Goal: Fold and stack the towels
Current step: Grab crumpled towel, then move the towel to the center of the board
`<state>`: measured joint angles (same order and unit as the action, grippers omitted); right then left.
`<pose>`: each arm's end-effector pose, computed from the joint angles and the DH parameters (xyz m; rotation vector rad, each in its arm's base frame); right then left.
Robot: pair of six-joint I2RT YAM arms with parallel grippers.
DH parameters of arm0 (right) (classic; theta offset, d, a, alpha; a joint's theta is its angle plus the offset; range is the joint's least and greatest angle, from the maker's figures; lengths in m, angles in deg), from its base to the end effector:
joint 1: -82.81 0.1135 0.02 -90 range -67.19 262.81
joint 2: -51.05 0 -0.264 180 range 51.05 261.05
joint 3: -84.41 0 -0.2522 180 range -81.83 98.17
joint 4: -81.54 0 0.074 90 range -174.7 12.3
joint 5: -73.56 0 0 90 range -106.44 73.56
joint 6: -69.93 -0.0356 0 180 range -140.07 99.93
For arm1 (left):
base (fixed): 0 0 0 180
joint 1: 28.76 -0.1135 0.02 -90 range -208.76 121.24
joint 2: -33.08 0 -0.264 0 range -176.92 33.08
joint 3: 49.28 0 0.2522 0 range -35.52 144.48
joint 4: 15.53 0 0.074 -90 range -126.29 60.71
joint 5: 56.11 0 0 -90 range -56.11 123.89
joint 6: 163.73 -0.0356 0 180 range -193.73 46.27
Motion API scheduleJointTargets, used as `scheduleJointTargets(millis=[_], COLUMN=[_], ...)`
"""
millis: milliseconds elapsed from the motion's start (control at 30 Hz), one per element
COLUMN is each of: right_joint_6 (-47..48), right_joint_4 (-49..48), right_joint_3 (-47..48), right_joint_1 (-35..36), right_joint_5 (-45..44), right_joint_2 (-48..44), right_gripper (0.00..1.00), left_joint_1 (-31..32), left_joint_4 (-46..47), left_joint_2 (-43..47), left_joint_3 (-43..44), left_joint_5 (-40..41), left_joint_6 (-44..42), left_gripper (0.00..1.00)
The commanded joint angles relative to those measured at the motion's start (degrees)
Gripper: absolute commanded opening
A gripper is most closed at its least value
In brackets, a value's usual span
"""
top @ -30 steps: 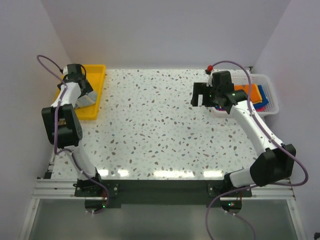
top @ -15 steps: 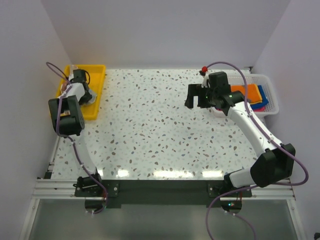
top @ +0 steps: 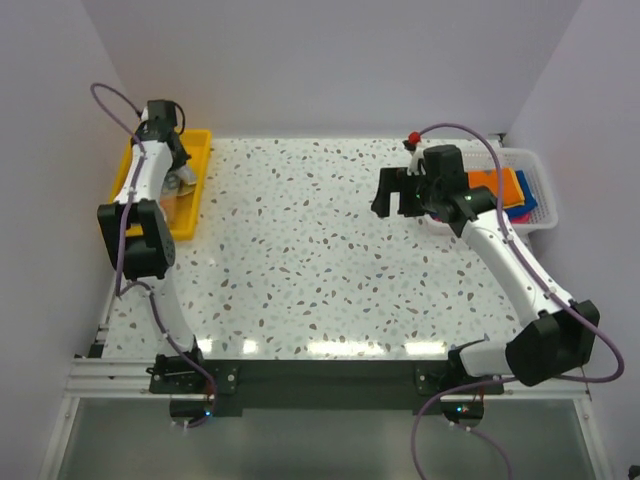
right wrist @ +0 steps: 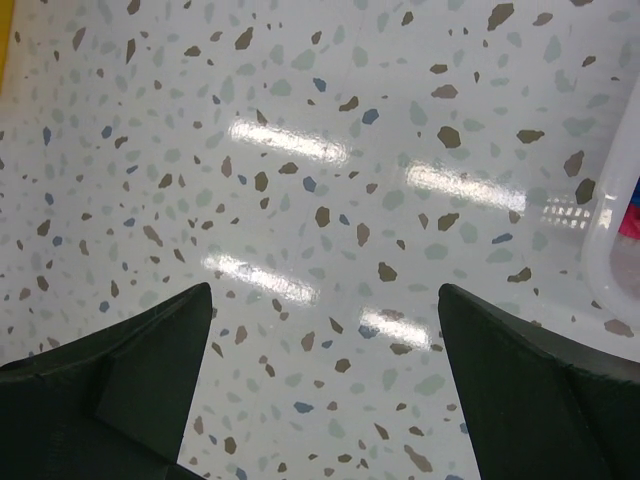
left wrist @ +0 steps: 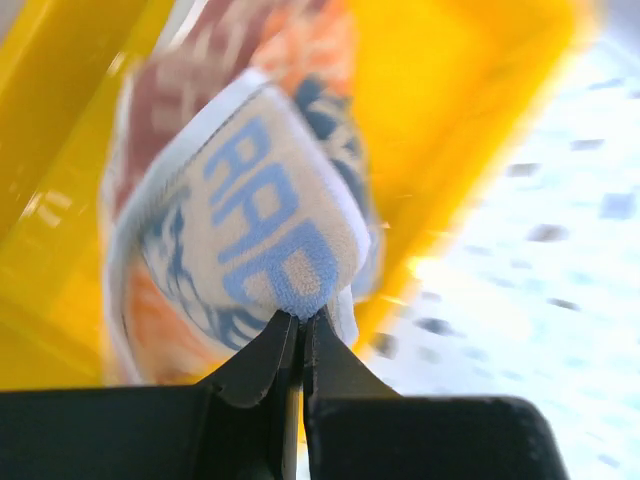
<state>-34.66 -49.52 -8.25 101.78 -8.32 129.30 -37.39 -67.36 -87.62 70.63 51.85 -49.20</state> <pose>0.2813 0.1020 0.3418 -0.1642 2.2957 0.4671 0.4654 0.0817 0.2513 -0.8221 2.3037 0.2680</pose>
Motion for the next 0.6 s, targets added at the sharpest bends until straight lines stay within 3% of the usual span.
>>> scheduleJointTargets(millis=[0, 100, 200, 367, 567], right_joint_6=[-0.53, -0.53, -0.44, 0.26, 0.97], right_joint_4=[-2.22, -1.52, -1.08, -0.03, 0.42], right_joint_3=[-0.02, 0.16, -0.28, -1.77, -5.11], right_joint_1=[0.11, 0.20, 0.11, 0.20, 0.29], right_joint_5=[-1.00, -1.62, -2.14, -1.27, 1.46], right_joint_2=[-4.07, -5.56, -6.97, -8.91, -9.88], right_gripper=[0.98, 0.98, 0.98, 0.98, 0.98], left_joint_1=[7.55, 14.23, 20.56, 30.32, 40.95], left_joint_4=[-4.12, -5.00, -2.30, 6.41, 14.58], left_joint_2=[10.66, 15.49, 22.78, 36.73, 47.73], left_joint_3=[9.77, 11.89, 6.55, -15.76, -42.84], left_joint_5=[-4.32, -5.82, -7.05, -12.06, -14.97], left_joint_6=[-0.72, -0.01, 1.30, 6.40, 14.30], left_gripper=[0.00, 0.00, 0.00, 0.01, 0.26])
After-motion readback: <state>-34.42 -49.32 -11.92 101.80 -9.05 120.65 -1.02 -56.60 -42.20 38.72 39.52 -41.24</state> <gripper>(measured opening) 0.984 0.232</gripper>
